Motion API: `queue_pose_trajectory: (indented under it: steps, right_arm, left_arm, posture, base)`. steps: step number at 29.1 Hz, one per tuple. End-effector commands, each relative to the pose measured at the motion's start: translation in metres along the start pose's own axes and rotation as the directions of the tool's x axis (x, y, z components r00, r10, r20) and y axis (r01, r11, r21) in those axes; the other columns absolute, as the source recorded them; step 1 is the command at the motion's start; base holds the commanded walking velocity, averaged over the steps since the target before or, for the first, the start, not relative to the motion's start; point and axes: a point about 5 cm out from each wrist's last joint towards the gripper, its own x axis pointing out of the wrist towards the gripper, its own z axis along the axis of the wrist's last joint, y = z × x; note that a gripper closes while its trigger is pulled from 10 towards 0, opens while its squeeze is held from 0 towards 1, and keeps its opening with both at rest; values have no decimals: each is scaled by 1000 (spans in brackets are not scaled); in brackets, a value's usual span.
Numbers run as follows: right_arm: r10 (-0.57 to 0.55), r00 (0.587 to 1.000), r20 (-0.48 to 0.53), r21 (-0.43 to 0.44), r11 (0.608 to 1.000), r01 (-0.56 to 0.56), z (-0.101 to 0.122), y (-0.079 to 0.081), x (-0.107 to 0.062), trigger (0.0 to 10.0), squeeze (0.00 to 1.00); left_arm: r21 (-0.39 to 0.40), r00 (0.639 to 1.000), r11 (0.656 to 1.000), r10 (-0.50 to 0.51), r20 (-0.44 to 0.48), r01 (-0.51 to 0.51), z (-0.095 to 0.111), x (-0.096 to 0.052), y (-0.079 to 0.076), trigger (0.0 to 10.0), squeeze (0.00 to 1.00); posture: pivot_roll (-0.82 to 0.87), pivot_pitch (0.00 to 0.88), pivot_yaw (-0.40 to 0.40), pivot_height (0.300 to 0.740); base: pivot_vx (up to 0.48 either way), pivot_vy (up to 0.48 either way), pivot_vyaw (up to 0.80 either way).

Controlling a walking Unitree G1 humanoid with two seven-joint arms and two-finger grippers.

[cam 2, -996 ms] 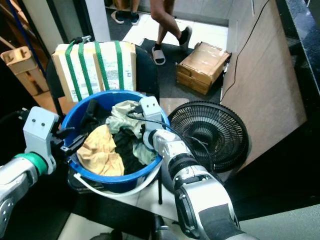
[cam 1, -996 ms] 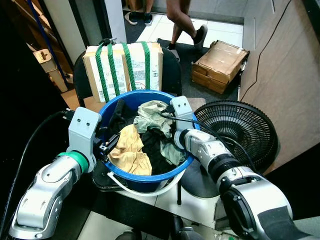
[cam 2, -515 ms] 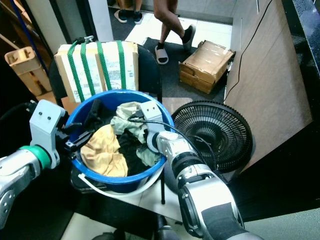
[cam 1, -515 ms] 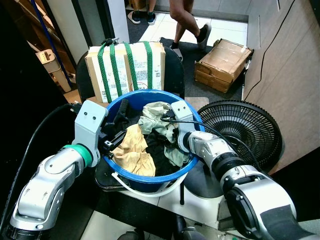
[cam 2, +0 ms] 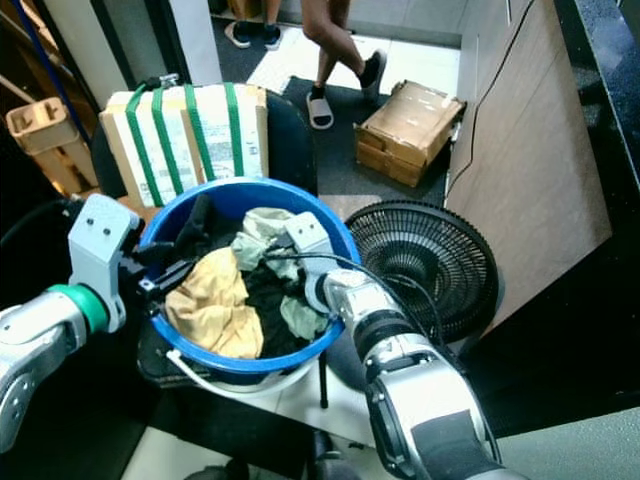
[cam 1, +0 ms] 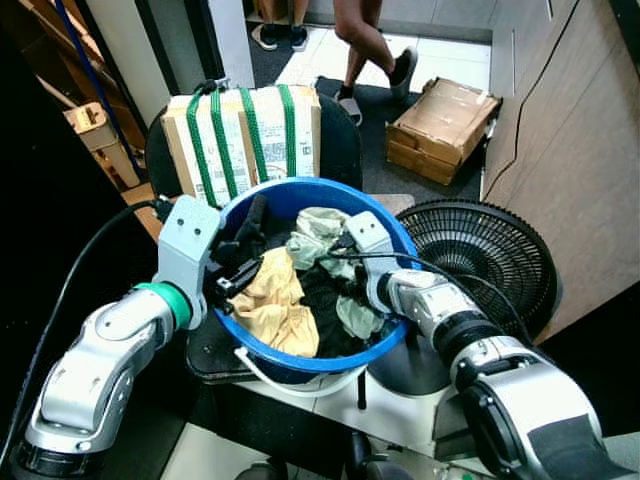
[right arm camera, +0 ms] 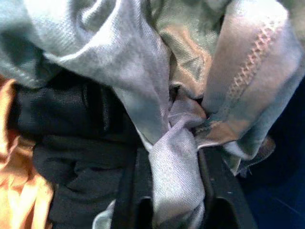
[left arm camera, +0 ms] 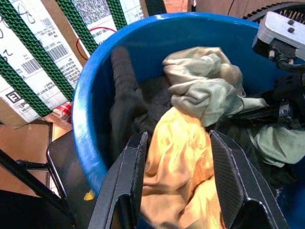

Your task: Clothes washing

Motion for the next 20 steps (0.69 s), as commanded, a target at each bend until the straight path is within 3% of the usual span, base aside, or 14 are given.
queue_pose_trajectory:
  steps: [1, 8, 13, 15, 16, 20]
  right_arm:
    - [14, 990, -142, 99, 995, 0, -50, 5, 3, 0, 0]
    - [-2, 994, -110, 129, 991, 16, -47, 0, 1, 0, 0]
    - [-35, 999, -9, 179, 983, 36, -30, -7, -1, 0, 0]
    - [-66, 981, 181, 263, 965, 16, 1, -15, -5, 0, 0]
    - [-66, 981, 181, 263, 965, 16, 1, -15, -5, 0, 0]
    - [-110, 874, 473, 369, 926, -83, 56, -28, -23, 0, 0]
  left_arm:
    - [-7, 1000, 1000, 24, -4, -24, -4, 0, 3, 10000, 0]
    - [-5, 998, 999, 44, 38, -43, 3, 4, 6, 10000, 0]
    - [-12, 995, 998, 62, 80, -61, 9, 7, 9, 10000, 0]
    - [-12, 992, 997, 74, 100, -73, 12, 8, 10, 10000, 0]
    - [-12, 992, 997, 74, 100, -73, 12, 8, 10, 10000, 0]
    - [-9, 990, 998, 70, 121, -69, 16, 11, 10, 10000, 0]
  posture:
    - [141, 297, 153, 740]
    - [137, 290, 154, 740]
    - [131, 284, 154, 740]
    - [127, 275, 153, 740]
    - [127, 275, 153, 740]
    - [122, 259, 152, 740]
  base:
    - [0, 0, 0]
    - [0, 0, 0]
    - [0, 0, 0]
    - [0, 0, 0]
    - [0, 0, 0]
    - [0, 0, 0]
